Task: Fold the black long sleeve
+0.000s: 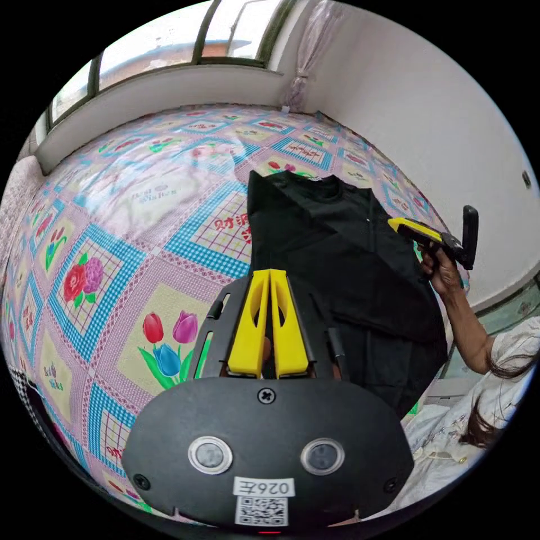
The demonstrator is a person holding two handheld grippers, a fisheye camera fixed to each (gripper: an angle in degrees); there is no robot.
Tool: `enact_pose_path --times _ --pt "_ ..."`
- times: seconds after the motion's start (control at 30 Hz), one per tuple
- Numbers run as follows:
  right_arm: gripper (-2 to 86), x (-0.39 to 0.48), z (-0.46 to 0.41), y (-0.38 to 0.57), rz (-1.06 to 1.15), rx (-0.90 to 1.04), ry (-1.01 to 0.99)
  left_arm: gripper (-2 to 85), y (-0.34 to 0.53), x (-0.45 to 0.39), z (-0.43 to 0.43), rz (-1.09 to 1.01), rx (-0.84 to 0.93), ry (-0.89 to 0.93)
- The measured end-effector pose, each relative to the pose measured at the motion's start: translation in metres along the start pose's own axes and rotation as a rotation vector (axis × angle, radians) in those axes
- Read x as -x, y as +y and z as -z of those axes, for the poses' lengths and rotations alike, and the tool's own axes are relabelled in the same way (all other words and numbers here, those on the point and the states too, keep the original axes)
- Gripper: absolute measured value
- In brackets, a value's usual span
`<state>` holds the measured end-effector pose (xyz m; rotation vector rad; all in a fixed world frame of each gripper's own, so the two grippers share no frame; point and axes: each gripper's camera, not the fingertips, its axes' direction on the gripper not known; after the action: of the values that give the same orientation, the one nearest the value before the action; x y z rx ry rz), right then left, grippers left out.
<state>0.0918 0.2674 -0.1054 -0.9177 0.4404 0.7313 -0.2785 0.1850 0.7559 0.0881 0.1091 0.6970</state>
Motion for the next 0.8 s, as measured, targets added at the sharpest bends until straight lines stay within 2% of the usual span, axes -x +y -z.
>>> enact_pose_path --times 0.07,0.17,0.23,0.33,0.43,0.47,0.57,0.63,0.7,0.73,0.8 --pt "-0.9 -0.001 0.022 0.026 -0.003 0.059 0.094 -1.0 -0.003 -0.026 -0.016 -0.092 -0.006 -0.010" --pt "-0.9 -0.010 0.052 0.060 -0.054 0.128 0.180 -1.0 -0.001 -0.038 -0.060 -0.144 0.106 -0.093" --pt "-0.9 -0.026 0.071 0.082 -0.130 0.181 0.237 -1.0 0.010 -0.029 -0.085 -0.111 0.200 -0.197" --pt "-0.9 -0.042 0.100 0.101 -0.196 0.253 0.236 -1.0 0.035 -0.009 -0.082 -0.052 0.173 -0.121" --pt "-0.8 -0.032 0.176 0.100 -0.239 0.158 0.272 -1.0 0.058 0.000 -0.058 0.030 0.129 -0.145" --pt "-0.8 -0.027 0.198 0.099 -0.247 0.123 0.288 -1.0 0.068 0.001 -0.036 0.058 0.065 -0.153" --pt "-0.5 0.017 0.340 0.094 -0.276 -0.174 0.372 -1.0 0.104 -0.003 0.048 0.127 -0.213 -0.083" --pt "0.3 0.072 0.472 0.105 -0.248 -0.479 0.399 -1.0 0.133 -0.011 0.106 0.142 -0.402 -0.017" --pt "2.0 0.119 0.560 0.118 -0.140 -0.661 0.373 -1.0 0.182 -0.030 0.181 0.079 -0.709 0.109" --pt "3.1 0.148 0.610 0.125 -0.057 -0.743 0.335 -1.0 0.195 -0.035 0.199 0.053 -0.790 0.142" --pt "2.7 0.189 0.677 0.135 0.014 -0.853 0.295 -1.0 0.246 -0.059 0.261 -0.065 -1.077 0.239"
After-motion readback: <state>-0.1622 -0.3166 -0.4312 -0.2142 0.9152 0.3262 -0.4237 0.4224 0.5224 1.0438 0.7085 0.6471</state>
